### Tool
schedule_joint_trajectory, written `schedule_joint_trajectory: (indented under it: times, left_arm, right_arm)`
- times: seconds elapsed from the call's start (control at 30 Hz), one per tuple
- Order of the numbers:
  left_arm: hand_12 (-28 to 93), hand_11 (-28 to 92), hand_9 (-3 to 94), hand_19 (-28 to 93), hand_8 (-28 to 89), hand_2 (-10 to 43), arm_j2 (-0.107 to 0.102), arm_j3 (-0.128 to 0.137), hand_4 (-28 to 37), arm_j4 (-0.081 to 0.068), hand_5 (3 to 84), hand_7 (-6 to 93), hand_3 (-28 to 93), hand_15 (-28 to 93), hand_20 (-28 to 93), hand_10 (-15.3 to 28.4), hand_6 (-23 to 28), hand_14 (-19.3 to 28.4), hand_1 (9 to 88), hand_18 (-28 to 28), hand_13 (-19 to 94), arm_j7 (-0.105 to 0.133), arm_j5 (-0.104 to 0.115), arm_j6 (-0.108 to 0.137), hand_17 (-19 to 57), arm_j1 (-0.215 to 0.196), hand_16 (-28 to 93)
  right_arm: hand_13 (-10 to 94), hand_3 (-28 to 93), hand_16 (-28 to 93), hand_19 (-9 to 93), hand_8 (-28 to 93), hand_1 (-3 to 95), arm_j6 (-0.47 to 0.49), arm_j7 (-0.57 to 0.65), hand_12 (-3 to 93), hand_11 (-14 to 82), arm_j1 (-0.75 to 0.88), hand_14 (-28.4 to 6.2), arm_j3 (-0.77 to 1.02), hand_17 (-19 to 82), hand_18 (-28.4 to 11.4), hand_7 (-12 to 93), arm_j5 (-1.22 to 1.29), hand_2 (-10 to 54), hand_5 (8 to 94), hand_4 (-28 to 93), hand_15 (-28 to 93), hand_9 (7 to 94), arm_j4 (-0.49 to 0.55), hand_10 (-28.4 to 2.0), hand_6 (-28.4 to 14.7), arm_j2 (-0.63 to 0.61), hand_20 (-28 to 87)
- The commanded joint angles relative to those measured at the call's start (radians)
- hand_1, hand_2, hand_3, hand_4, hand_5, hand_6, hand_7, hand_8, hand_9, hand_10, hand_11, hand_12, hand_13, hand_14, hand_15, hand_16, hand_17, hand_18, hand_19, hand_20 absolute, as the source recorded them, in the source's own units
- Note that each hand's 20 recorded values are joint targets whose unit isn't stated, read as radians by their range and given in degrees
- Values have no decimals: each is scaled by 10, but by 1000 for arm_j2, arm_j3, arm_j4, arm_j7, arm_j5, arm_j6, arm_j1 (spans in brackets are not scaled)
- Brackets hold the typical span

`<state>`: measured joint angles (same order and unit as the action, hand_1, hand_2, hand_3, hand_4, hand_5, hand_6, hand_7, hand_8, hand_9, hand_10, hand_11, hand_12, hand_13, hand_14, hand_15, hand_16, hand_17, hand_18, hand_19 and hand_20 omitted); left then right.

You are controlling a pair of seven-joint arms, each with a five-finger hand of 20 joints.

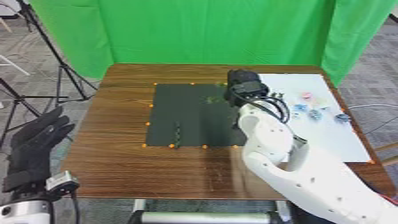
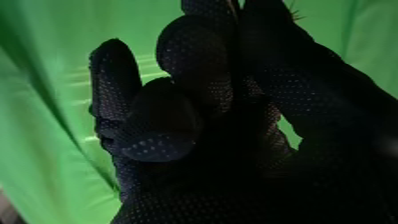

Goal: Arrange flowers

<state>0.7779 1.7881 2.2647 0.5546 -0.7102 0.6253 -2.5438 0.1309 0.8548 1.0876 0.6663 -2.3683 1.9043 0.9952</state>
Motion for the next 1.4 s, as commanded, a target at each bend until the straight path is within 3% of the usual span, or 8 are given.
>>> schedule_joint_trajectory:
  times: [0.03,0.4,0.6,0.93,1.1,1.3,1.37,1.4]
  left_arm:
    - [64,366,321,560,-108,54,20,-7,-229,-2,381,162,822,616,38,189,97,255,251,207,211,-33,-34,-32,-108,29,-167]
    - [65,366,320,561,-107,55,56,-10,-228,-8,382,158,818,616,39,191,98,256,252,207,210,-69,-73,-63,-108,57,-167]
    - [65,365,320,561,-105,56,55,-24,-225,-16,382,155,819,615,40,192,100,258,251,207,209,-78,-76,-71,-109,78,-167]
    - [66,364,320,560,-105,56,84,-27,-222,-23,383,155,818,616,40,192,99,257,251,208,210,-107,-111,-102,-109,105,-166]
    - [66,363,320,560,-105,56,71,-33,-222,-23,383,155,818,616,40,192,99,258,252,208,209,-98,-98,-92,-109,103,-167]
    - [67,363,320,560,-105,53,92,-28,-220,-25,383,156,824,615,40,192,99,257,253,208,209,-114,-116,-110,-109,108,-167]
    - [67,363,320,559,-106,53,91,-30,-220,-24,383,156,824,615,40,192,99,257,253,208,209,-113,-117,-107,-109,109,-167]
    - [67,363,320,560,-106,54,77,-34,-220,-25,383,156,823,616,40,192,99,257,254,208,210,-104,-105,-100,-109,108,-167]
  right_arm:
    - [829,756,281,932,269,525,42,-35,294,520,-5,-75,-25,413,-246,222,-49,-63,858,-259,768,830,-49,-150,-42,108,28]
    - [829,758,283,932,268,524,89,-46,294,523,42,-75,-44,411,-246,226,-85,-63,858,-259,769,831,-82,-149,-40,174,30]
    - [830,758,282,932,266,523,117,-47,295,524,63,-75,-35,408,-246,228,-97,-63,857,-259,769,830,-115,-149,-39,202,32]
    - [830,757,283,932,265,523,140,-29,294,525,79,-76,-32,405,-246,231,-107,-62,856,-259,769,830,-149,-148,-39,221,34]
    - [830,757,283,932,262,523,161,-21,294,526,94,-76,-27,403,-247,232,-113,-62,856,-258,769,830,-158,-148,-38,231,34]
    - [831,759,281,932,261,521,204,-21,293,525,117,-76,-22,401,-250,233,-126,-62,856,-254,769,832,-157,-149,-38,248,34]
    - [832,759,281,932,259,520,219,-24,293,525,125,-76,-18,401,-251,232,-134,-62,857,-253,768,832,-158,-149,-38,258,35]
    - [832,759,281,932,258,519,229,-21,293,526,127,-77,-18,401,-251,232,-131,-62,858,-252,768,833,-157,-149,-38,261,35]
